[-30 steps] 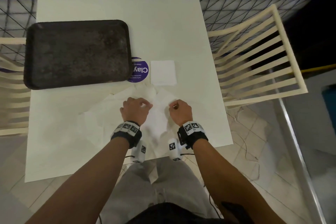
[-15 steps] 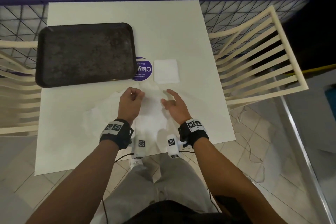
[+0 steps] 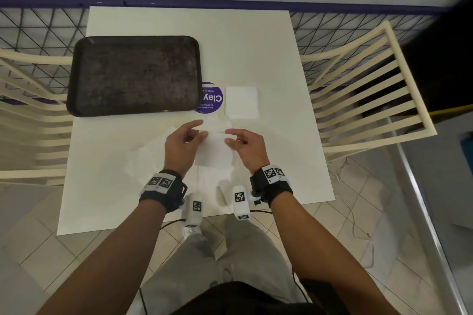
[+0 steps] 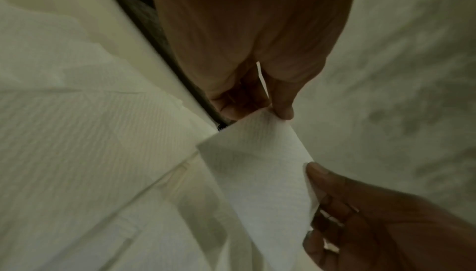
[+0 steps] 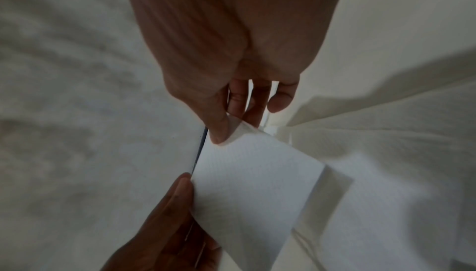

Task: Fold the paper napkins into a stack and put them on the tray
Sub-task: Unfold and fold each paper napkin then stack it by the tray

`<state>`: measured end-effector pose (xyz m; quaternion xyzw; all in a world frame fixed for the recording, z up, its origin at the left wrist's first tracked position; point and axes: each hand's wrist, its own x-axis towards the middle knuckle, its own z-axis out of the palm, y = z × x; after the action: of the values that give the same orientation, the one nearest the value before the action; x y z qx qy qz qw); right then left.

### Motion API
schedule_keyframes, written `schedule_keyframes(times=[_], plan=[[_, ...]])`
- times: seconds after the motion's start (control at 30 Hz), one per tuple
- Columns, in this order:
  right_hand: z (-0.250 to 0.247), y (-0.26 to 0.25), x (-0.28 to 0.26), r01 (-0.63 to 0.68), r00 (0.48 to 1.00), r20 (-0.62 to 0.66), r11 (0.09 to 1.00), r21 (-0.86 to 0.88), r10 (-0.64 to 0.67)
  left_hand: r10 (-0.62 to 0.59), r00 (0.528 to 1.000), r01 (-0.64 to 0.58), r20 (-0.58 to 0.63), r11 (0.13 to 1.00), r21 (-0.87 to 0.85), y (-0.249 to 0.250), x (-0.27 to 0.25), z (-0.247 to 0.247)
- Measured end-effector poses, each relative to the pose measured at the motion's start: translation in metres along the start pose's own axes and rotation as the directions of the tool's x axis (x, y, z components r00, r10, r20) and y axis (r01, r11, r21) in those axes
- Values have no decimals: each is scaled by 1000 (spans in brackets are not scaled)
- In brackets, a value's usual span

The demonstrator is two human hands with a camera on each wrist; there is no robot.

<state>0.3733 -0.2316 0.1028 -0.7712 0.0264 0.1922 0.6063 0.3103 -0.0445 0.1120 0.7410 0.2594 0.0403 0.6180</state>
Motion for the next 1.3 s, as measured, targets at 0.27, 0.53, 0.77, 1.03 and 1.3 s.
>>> schedule_keyframes(times=[0.27, 0.53, 0.77, 1.03, 1.3], plan=[[-1, -9, -2, 53, 999, 11, 993, -102, -52, 17, 999, -10, -38, 984, 180, 9, -5, -1], [-2, -17, -3, 63, 998, 12, 975, -213, -62, 71, 997, -60, -39, 967, 246, 13, -6, 3], [9, -29, -4, 220, 967, 41, 746, -629, -250, 129, 990, -144, 63, 920, 366, 13, -4, 3], [12, -38, -4, 272, 961, 134, 734, -622, -243, 138, 988, -150, 63, 936, 317, 14, -6, -1], [0, -33, 1, 140, 990, 58, 886, -442, -127, 121, 993, -115, -15, 974, 196, 13, -11, -4]])
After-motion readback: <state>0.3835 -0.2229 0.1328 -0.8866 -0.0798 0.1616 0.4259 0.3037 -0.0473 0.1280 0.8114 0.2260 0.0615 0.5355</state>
